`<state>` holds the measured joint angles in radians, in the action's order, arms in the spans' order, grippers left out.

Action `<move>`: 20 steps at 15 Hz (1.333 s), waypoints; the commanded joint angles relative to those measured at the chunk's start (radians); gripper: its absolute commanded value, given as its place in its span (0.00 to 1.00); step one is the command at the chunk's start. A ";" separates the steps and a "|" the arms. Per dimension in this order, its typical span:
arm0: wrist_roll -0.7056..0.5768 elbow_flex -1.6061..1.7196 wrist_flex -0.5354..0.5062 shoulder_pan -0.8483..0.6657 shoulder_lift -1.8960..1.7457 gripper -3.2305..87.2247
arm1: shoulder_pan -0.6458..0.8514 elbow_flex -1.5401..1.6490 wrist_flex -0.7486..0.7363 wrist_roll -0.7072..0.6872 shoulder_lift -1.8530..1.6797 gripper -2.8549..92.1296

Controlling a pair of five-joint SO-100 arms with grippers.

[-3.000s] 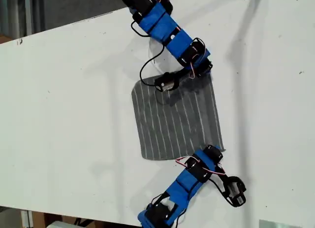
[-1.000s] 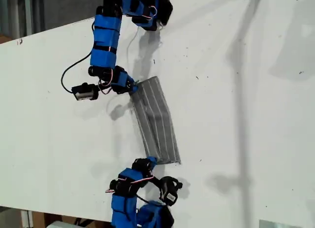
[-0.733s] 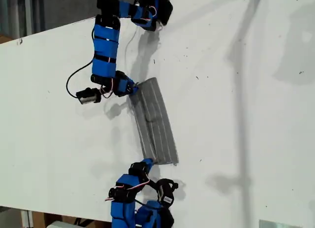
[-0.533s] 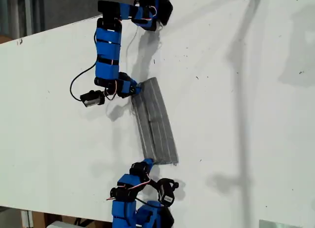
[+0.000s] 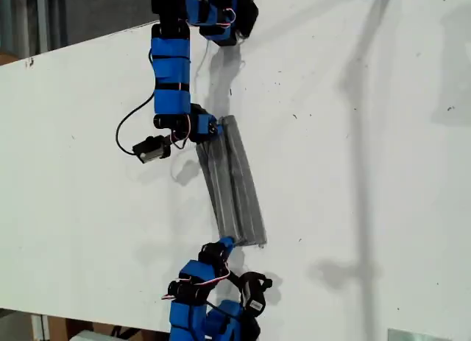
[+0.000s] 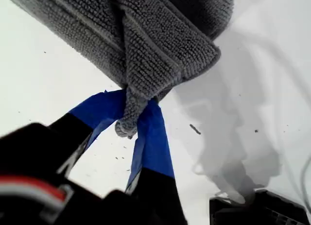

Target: Grasp corners of a square towel and fold twice.

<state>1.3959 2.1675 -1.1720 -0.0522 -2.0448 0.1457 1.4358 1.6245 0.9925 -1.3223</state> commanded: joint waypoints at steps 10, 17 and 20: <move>0.061 -0.173 -0.005 0.158 0.133 0.04 | -0.092 0.012 -0.015 0.072 -0.029 0.03; 0.017 -0.160 0.008 0.120 0.133 0.26 | -0.066 0.058 -0.031 0.064 -0.021 0.31; -0.006 -0.166 -0.037 0.069 0.115 0.37 | -0.015 0.087 -0.046 0.021 -0.034 0.45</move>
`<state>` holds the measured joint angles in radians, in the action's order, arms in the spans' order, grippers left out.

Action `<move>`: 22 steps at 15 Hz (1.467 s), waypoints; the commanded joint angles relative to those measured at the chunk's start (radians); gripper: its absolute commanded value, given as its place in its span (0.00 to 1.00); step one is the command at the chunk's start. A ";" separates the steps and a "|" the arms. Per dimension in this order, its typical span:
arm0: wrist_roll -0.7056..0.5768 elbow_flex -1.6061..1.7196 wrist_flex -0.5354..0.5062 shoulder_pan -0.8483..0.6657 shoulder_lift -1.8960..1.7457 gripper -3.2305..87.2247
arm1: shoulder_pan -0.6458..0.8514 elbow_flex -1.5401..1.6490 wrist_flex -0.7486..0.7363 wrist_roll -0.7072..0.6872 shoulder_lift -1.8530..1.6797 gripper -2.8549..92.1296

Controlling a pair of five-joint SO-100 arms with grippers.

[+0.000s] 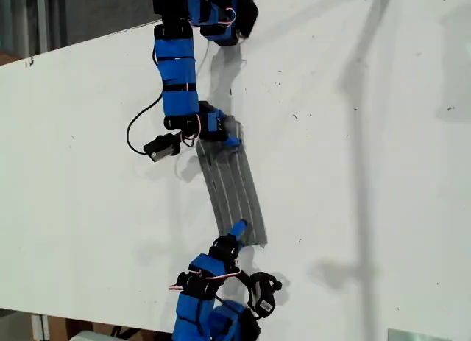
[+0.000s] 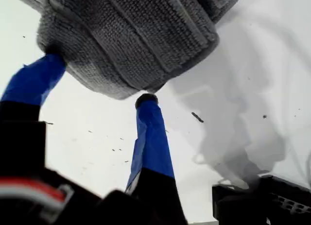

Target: Grasp corners of a square towel and fold twice.

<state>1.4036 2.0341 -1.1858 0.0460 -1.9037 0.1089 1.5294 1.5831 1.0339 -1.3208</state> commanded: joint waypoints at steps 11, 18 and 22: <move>-0.018 0.077 -0.060 -0.080 -0.181 0.39 | 0.241 0.189 -0.150 -0.204 -0.023 0.45; 0.023 0.316 -0.011 -0.107 -0.407 0.39 | 0.146 -0.006 -0.209 -0.207 0.206 0.38; 0.067 0.494 0.020 -0.110 -0.560 0.39 | 0.132 -0.086 -0.161 -0.183 0.288 0.03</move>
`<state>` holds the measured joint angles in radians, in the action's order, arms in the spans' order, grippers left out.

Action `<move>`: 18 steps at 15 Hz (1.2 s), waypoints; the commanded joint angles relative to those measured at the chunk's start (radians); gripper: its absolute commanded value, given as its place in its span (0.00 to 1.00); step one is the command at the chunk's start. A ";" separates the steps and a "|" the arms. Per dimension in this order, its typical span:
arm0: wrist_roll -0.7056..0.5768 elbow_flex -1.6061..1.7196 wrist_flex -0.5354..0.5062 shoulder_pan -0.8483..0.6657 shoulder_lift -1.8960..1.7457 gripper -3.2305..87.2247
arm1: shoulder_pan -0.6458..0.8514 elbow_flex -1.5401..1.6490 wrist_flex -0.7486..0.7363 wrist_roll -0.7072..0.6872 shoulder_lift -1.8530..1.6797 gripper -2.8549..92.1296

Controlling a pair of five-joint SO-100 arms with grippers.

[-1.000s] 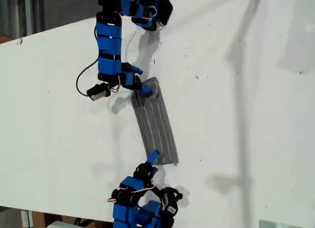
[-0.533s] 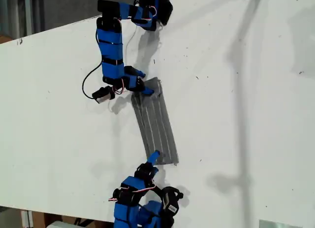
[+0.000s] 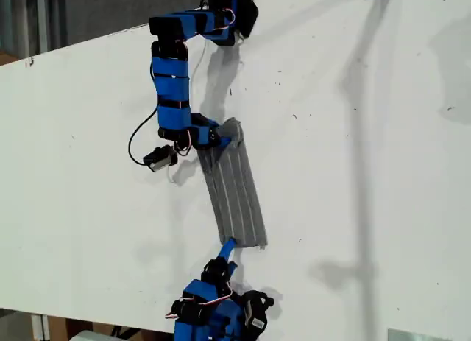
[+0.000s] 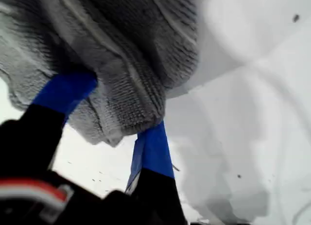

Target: Grasp corners of a square towel and fold twice.

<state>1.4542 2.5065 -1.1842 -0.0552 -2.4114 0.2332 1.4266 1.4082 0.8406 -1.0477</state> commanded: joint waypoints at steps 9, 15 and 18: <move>0.017 0.244 0.120 -0.006 -0.284 0.40 | 0.166 0.769 0.106 0.327 -1.095 0.03; -0.018 0.316 0.160 -0.100 -0.290 0.40 | 0.135 0.612 0.362 0.468 -1.462 0.03; -0.043 0.331 0.193 -0.129 -0.290 0.40 | 0.097 0.480 0.201 0.350 -1.279 0.03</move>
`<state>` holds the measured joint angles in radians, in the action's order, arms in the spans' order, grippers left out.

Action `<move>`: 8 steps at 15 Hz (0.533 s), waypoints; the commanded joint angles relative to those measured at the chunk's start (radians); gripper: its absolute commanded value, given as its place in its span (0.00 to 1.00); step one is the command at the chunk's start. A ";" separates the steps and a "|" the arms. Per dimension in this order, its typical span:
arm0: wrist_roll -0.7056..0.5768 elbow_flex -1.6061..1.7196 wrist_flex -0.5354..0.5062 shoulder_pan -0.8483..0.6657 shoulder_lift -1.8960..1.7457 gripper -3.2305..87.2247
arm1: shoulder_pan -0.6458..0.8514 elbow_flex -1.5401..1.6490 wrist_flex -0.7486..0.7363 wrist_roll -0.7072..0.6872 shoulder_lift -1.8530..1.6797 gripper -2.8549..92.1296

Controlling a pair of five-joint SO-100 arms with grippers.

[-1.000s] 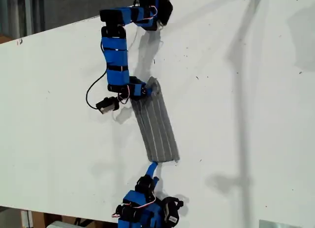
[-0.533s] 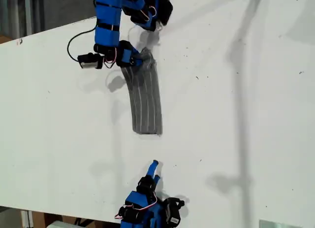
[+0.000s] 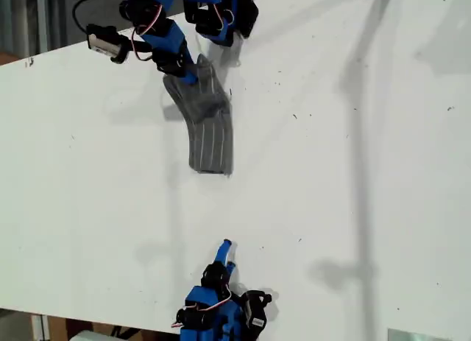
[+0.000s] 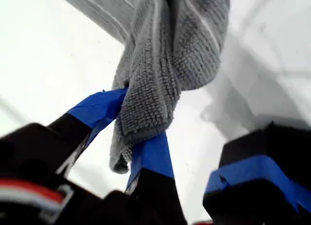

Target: Grasp corners of a square towel and fold twice.

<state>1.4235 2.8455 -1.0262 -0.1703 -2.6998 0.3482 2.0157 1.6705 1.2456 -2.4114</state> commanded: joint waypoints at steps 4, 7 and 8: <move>-0.015 0.012 0.066 -0.018 0.002 0.40 | -0.066 -0.561 -0.137 -0.218 0.626 0.03; -0.008 0.017 0.072 -0.014 0.002 0.40 | -0.034 -0.811 -0.160 -0.291 0.939 0.03; -0.009 0.017 0.072 -0.012 0.000 0.40 | -0.026 -0.853 -0.163 -0.301 1.006 0.06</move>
<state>1.4143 2.8685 -0.9695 -0.1779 -2.6952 0.3083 1.2732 1.5202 0.9649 -1.4527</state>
